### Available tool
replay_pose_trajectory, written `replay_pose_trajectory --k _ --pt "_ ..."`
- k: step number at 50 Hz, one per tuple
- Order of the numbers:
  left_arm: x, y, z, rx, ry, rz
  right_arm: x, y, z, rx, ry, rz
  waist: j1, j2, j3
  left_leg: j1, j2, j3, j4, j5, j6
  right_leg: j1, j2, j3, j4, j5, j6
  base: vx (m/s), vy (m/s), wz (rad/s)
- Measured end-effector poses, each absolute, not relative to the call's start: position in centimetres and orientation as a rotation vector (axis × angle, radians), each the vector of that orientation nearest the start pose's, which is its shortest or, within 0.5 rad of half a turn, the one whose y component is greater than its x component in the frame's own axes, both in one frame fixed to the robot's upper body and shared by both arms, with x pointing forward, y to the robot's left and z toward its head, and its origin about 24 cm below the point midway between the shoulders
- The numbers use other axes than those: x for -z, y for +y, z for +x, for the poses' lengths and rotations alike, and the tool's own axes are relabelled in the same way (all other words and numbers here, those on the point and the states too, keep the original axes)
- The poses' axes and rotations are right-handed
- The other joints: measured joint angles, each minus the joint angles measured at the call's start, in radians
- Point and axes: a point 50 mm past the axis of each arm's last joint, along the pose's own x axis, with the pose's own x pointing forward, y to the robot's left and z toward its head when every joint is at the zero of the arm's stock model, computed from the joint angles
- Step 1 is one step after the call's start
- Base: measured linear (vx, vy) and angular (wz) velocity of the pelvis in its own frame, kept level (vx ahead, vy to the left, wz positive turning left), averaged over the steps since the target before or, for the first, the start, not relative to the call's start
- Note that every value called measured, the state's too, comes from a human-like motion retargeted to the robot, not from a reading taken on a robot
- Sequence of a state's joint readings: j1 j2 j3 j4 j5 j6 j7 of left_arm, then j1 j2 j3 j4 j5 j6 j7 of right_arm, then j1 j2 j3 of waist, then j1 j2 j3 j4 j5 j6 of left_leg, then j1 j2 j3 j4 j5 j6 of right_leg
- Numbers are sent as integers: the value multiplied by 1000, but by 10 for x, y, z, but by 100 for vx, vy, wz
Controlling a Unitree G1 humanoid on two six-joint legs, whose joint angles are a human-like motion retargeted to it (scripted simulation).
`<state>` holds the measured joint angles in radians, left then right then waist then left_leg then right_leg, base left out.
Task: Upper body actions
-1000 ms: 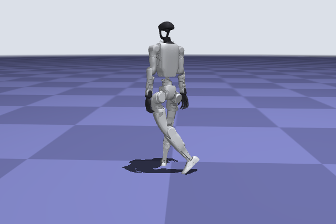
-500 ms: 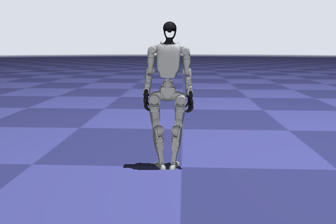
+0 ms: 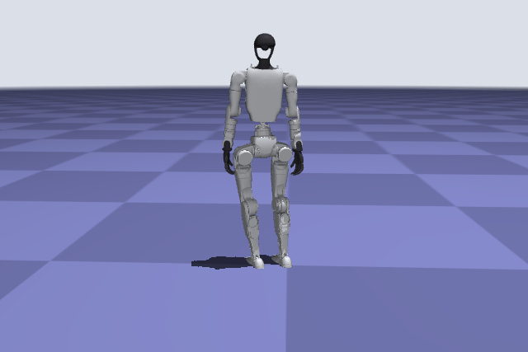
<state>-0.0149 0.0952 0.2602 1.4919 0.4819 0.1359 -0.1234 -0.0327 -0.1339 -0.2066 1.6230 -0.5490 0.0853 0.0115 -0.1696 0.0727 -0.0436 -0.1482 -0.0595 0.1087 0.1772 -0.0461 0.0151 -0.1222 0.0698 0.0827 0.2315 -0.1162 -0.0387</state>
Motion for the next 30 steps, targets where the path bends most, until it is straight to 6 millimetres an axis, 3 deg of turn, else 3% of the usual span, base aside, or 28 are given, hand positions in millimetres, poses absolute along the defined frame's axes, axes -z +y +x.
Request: replay_pose_trajectory --k 5,10,15,18,20,23,25,27,30 --pt "178 200 18 151 1650 220 177 -205 17 -196 1631 -406 -51 12 28 -54 -26 -170 41 27 -35 7 13 107 -10 7 59 -12 -12 242" --pt "175 219 28 83 1617 232 176 -202 21 -291 1626 -488 66 -32 74 -63 -56 -253 23 47 -102 56 -39 -118 -54 -41 8 -17 -15 167" --pt "173 221 47 1 1547 227 177 -202 32 -312 1582 -527 206 -49 111 -99 -44 -222 -32 -20 -69 76 -75 -305 -88 -39 4 -25 -11 197" --pt "174 216 54 -31 1512 160 177 -203 37 -297 1544 -549 182 -64 114 -146 -20 -48 -68 -120 2 100 -112 -483 -129 -51 9 -31 -5 382" --pt "175 211 54 -29 1510 139 177 -205 31 -280 1554 -537 159 -71 100 -167 17 174 -79 -186 26 114 -134 -611 -155 -59 18 -20 3 386" --pt "175 209 52 -28 1511 148 177 -206 17 -272 1607 -491 144 -84 81 -108 93 714 -71 -246 -18 130 -149 -763 -181 -81 29 -21 12 379" --pt "176 209 48 -30 1518 154 176 -205 9 -276 1649 -465 138 -91 66 -37 99 983 -63 -260 -23 136 -153 -865 -192 -100 44 -20 11 373" --pt "176 209 41 -50 1537 139 176 -205 1 -283 1688 -452 137 -106 47 12 95 1093 -30 -256 2 136 -167 -938 -193 -117 66 -8 5 358" --pt "177 209 21 -116 1600 80 175 -203 -13 -288 1738 -447 115 -140 -8 49 118 1121 82 -261 27 129 -210 -1056 -191 -134 103 10 13 335"
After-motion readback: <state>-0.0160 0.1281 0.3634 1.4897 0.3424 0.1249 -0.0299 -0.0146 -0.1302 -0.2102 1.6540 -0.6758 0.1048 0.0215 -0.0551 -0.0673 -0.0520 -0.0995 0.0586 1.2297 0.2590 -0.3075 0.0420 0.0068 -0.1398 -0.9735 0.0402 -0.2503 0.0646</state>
